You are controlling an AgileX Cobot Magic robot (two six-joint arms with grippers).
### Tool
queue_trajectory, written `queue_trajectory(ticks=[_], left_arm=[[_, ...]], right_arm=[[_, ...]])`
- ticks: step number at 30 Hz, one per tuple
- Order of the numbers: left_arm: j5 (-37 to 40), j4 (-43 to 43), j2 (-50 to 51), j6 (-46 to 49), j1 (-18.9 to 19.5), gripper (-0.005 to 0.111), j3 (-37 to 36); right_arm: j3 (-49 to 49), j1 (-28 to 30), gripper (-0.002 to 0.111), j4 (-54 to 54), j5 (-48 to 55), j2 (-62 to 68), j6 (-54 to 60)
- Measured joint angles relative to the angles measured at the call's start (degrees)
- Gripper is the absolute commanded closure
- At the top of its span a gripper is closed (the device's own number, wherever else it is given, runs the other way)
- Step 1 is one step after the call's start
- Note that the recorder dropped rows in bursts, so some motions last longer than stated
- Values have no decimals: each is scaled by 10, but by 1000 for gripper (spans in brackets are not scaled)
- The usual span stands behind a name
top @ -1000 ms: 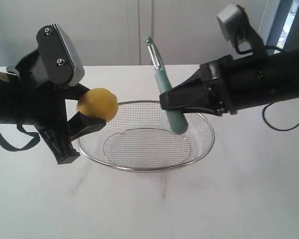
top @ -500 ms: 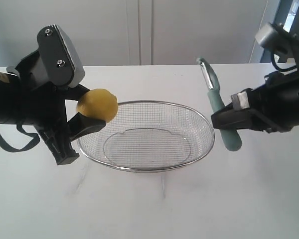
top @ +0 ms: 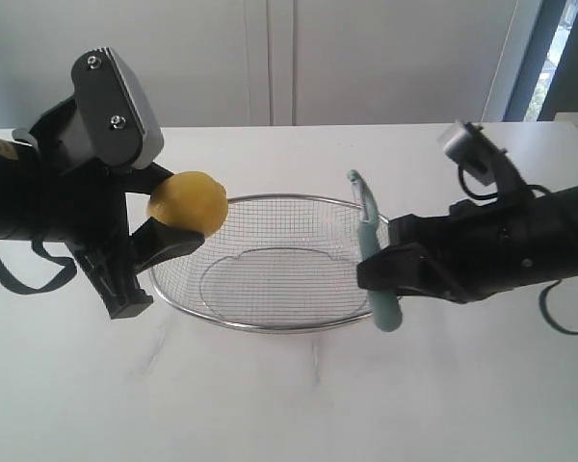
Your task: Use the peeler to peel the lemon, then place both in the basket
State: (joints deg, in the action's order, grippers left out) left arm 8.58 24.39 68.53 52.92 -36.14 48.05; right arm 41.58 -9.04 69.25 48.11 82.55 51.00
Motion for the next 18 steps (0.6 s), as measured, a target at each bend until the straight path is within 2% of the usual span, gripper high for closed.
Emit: queue_trajectory(ticks=[5, 10, 18], left_arm=[[0, 0, 0, 0, 0, 107, 0], [0, 0, 0, 0, 0, 107, 0], [0, 0, 0, 0, 0, 107, 0]], right_arm=[[0, -66, 108, 105, -6, 60, 72], [37, -169, 108, 195, -9, 151, 118], [87, -222, 108, 232, 21, 183, 124]])
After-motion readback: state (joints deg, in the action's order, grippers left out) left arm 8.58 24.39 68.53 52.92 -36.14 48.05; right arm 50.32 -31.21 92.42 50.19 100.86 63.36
